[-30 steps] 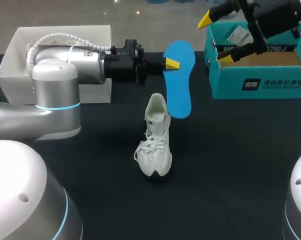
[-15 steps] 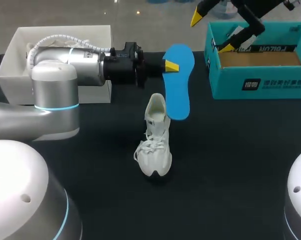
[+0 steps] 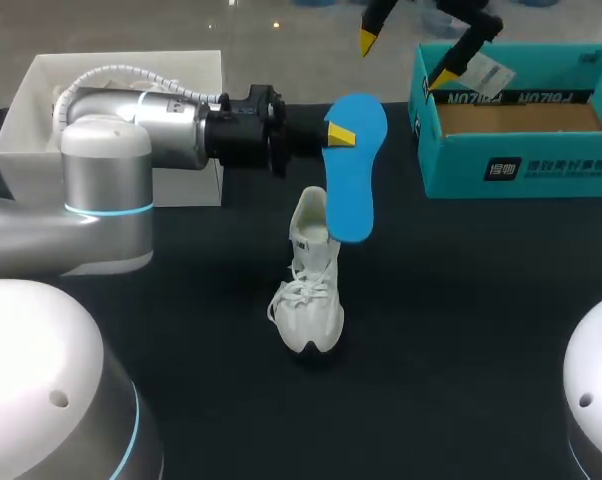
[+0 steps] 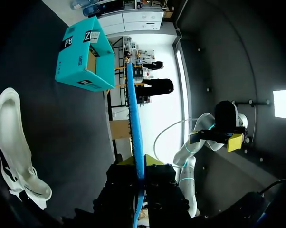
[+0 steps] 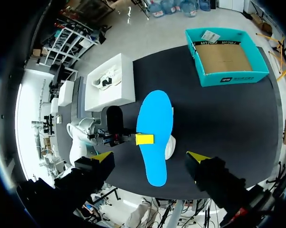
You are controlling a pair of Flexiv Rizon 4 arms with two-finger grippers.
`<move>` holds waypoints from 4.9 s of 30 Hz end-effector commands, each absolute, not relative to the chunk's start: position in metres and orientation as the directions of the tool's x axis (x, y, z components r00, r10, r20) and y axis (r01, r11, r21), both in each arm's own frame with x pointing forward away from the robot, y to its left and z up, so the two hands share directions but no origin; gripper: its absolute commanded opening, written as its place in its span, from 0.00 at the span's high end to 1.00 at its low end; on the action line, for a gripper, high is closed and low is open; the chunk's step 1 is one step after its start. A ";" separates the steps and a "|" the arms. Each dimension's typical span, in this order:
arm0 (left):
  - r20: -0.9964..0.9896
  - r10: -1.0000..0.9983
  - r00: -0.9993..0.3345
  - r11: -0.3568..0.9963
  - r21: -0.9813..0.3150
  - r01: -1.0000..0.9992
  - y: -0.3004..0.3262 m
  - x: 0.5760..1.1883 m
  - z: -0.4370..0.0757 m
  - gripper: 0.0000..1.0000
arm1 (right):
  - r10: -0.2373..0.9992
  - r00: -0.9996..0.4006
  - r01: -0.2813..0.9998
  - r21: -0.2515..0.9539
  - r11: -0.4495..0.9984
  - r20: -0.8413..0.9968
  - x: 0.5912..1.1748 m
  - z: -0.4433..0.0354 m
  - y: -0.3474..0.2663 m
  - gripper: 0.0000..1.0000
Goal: Take the shoe out of the shoebox, open the shoe tongue, remove and reinsert the insole, then place the shoe into the shoebox
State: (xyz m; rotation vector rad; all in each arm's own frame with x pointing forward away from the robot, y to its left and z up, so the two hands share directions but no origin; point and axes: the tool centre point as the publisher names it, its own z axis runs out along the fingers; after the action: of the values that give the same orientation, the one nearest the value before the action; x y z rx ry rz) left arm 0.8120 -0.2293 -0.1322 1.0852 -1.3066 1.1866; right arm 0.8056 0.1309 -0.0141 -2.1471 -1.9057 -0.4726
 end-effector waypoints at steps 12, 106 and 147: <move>0.998 0.016 -0.064 0.096 -0.065 -0.993 -0.227 0.814 -0.135 1.00 | 0.968 0.062 0.997 0.031 -0.071 0.243 0.813 -0.027 0.163 0.00; 0.998 0.034 -0.043 0.014 -0.044 -0.999 -0.194 0.833 -0.135 1.00 | 0.503 -0.146 0.969 0.226 -0.102 0.852 0.788 -0.046 0.128 0.00; 0.996 0.082 -0.018 0.052 -0.022 -0.998 -0.193 0.824 -0.117 1.00 | 0.120 -0.253 0.961 0.264 -0.082 0.960 0.787 -0.095 0.113 0.00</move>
State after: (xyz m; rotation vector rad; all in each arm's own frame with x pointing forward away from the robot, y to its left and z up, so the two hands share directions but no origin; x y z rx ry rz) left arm 0.8236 -0.1924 -0.1167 1.1013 -1.1875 1.2233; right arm 0.7812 0.1096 -0.0953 -1.2292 -1.4316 -1.4343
